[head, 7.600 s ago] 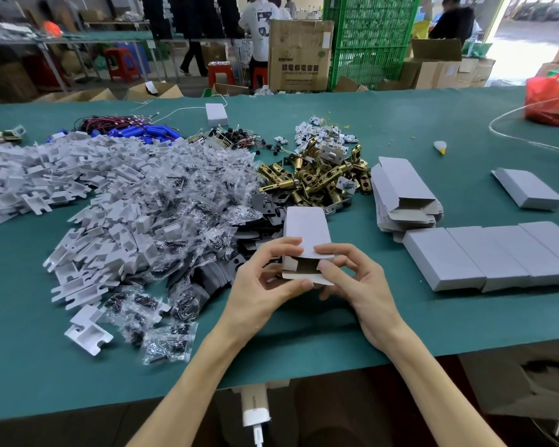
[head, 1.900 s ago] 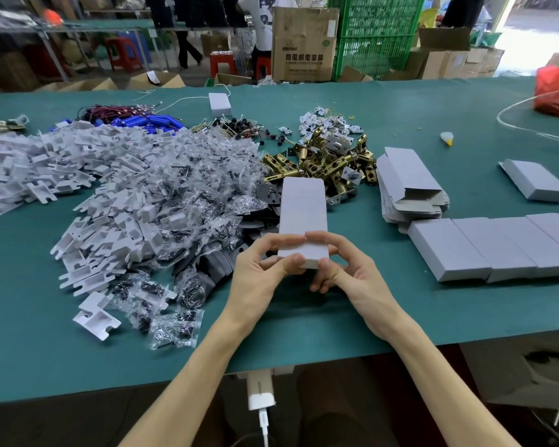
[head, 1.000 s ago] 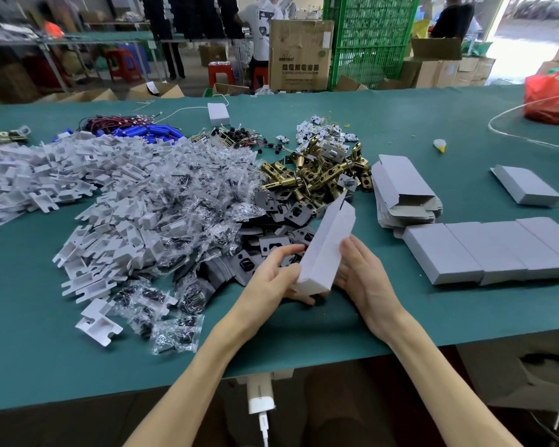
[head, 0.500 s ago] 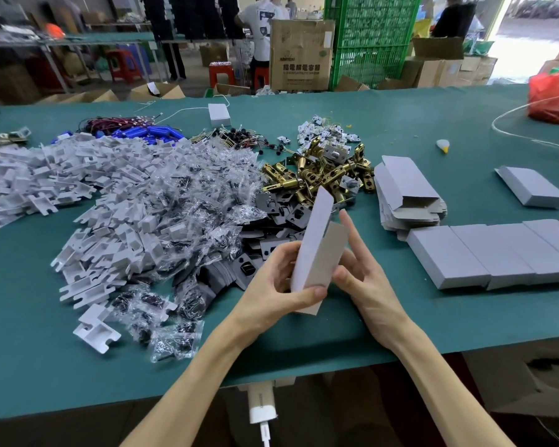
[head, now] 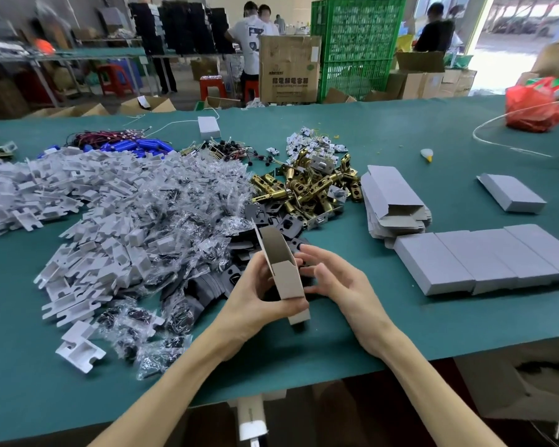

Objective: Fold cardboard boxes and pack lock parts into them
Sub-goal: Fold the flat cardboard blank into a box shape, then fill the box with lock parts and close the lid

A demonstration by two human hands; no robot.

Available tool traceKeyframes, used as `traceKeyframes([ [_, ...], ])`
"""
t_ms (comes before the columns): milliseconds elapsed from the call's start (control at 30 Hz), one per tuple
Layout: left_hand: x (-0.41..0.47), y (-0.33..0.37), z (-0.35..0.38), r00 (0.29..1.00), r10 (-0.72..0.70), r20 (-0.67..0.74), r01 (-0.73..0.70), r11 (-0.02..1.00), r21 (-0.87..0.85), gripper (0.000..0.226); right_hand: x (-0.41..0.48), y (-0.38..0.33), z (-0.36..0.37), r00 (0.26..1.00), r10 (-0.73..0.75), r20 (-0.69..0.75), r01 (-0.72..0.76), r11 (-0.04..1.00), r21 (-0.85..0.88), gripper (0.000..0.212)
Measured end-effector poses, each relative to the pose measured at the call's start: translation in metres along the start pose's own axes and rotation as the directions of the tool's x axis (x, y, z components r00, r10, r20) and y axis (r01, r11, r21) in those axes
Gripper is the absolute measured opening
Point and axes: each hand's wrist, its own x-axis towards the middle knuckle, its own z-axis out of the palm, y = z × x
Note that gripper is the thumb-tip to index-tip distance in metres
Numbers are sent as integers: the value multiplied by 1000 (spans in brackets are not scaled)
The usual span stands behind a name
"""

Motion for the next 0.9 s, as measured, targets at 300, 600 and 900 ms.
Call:
traceKeyframes([
  [300, 0, 1, -2, 999, -42, 18, 42, 999, -20, 72, 89, 9, -32, 881, 152, -448, -278, 933, -230, 32],
  [600, 2, 2, -6, 997, -70, 29, 72, 994, -87, 70, 134, 17, -17, 907, 146, -394, -410, 519, -750, 43],
  [900, 2, 5, -4, 996, -86, 27, 89, 989, -120, 75, 118, 26, -13, 913, 5, -407, -334, 582, -742, 52],
])
